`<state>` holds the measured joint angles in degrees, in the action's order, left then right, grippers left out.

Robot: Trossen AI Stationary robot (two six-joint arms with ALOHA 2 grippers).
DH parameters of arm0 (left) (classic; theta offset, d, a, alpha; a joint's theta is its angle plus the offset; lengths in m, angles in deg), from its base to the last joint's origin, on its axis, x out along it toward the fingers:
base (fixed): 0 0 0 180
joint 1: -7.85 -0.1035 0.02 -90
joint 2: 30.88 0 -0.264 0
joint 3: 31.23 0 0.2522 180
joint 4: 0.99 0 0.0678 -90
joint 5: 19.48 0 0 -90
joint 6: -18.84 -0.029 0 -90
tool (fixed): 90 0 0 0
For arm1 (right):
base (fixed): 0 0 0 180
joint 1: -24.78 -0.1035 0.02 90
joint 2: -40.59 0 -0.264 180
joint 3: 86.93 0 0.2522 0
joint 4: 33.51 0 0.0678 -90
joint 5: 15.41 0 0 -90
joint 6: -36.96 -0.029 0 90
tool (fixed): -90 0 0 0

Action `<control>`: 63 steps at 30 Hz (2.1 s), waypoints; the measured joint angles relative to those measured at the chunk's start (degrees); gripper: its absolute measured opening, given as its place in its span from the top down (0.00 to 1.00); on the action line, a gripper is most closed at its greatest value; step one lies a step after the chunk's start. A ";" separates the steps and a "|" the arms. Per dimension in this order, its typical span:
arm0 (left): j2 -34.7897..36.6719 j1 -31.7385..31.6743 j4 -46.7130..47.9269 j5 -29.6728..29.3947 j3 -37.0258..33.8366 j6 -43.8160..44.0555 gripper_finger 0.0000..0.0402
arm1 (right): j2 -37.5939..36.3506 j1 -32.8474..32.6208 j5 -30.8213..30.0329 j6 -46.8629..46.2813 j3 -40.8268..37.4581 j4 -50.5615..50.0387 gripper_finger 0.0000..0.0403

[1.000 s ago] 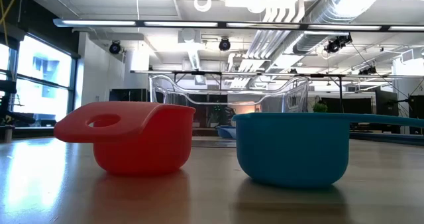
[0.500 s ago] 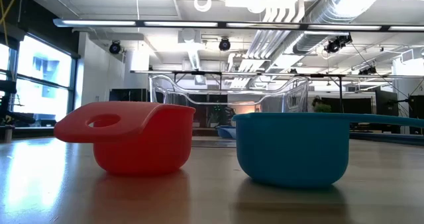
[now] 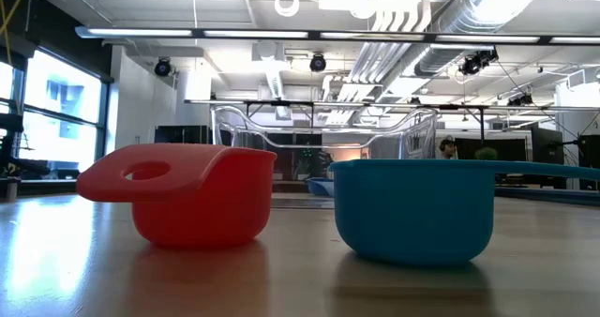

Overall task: Nest measuring cups in basket
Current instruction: Adjust the stacked measuring cups

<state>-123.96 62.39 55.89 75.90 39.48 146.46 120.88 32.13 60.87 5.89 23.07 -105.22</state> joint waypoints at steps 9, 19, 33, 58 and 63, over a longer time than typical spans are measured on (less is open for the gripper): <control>0.00 -1.31 -4.43 -4.57 0.00 0.82 0.82 | 0.00 0.00 0.78 -1.46 0.00 0.04 0.72; 0.00 -1.73 -6.46 -4.66 0.00 0.80 0.82 | 0.25 -7.04 6.43 -7.73 0.02 0.17 0.72; -0.02 -1.73 -8.15 -5.18 0.00 0.65 0.82 | 10.53 -27.19 2.51 -9.52 -0.02 20.49 0.72; -0.02 -6.87 -8.89 -7.81 0.00 -5.30 0.82 | 38.52 -30.42 2.23 -4.26 0.00 46.36 0.72; -0.02 -7.85 -8.85 -7.88 0.00 -6.92 0.82 | 41.85 -27.84 5.20 -4.46 0.00 46.48 0.72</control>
<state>-123.98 54.54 47.04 68.01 39.48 139.54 162.74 4.29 66.07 1.44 23.07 -58.74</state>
